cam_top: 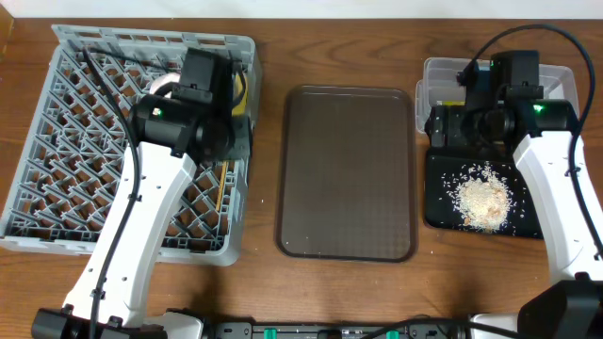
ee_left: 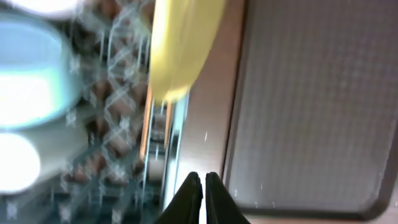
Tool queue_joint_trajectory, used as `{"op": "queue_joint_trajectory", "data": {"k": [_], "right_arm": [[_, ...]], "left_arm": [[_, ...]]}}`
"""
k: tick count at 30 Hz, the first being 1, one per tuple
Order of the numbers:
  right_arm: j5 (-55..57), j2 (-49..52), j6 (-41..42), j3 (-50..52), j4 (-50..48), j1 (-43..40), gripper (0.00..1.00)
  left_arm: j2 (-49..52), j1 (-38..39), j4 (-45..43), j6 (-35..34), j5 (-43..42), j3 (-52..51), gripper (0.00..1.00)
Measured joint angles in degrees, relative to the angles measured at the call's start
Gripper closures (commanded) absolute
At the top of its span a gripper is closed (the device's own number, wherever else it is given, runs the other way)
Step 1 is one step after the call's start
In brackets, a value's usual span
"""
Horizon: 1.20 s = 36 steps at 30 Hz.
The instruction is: Sort waste into correct bins and load items into the dishwasher
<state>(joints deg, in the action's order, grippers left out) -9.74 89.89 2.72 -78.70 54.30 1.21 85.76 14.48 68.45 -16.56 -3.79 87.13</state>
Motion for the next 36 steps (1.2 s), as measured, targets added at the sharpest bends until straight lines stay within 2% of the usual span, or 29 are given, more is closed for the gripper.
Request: {"op": "queue_joint_trajectory", "data": {"k": [4, 10, 29, 30, 31, 32, 33, 34, 36], "right_arm": [[0.37, 0.00, 0.00, 0.00, 1.66, 0.00, 0.11], [0.39, 0.00, 0.00, 0.00, 3.50, 0.00, 0.11], [0.42, 0.00, 0.26, 0.00, 4.90, 0.00, 0.10], [0.42, 0.00, 0.28, 0.00, 4.90, 0.00, 0.08], [0.42, 0.00, 0.28, 0.00, 4.92, 0.00, 0.08], [0.39, 0.00, 0.42, 0.00, 5.07, 0.00, 0.08], [0.42, 0.00, 0.48, 0.00, 5.60, 0.00, 0.07], [0.42, 0.00, 0.55, 0.00, 6.43, 0.00, 0.02], [0.44, 0.00, 0.66, 0.00, 6.99, 0.00, 0.01]], "left_arm": [[0.00, 0.00, 4.39, -5.62, 0.15, 0.00, 0.93], [0.02, 0.00, 6.45, -8.81, 0.35, 0.00, 0.93], [0.02, 0.00, 7.61, -9.40, 0.35, 0.00, 0.92], [0.02, 0.00, 7.61, -9.40, 0.35, 0.00, 0.78], [0.02, 0.00, 7.61, -9.40, 0.35, 0.00, 0.49], [0.02, 0.00, 7.61, -9.38, 0.37, 0.00, 0.30], [0.02, 0.00, 7.54, -9.25, 0.39, 0.00, 0.23], [0.02, 0.00, 7.45, -9.01, 0.42, 0.00, 0.21], [0.02, 0.00, 7.39, -8.28, 0.83, 0.00, 0.20]]}}
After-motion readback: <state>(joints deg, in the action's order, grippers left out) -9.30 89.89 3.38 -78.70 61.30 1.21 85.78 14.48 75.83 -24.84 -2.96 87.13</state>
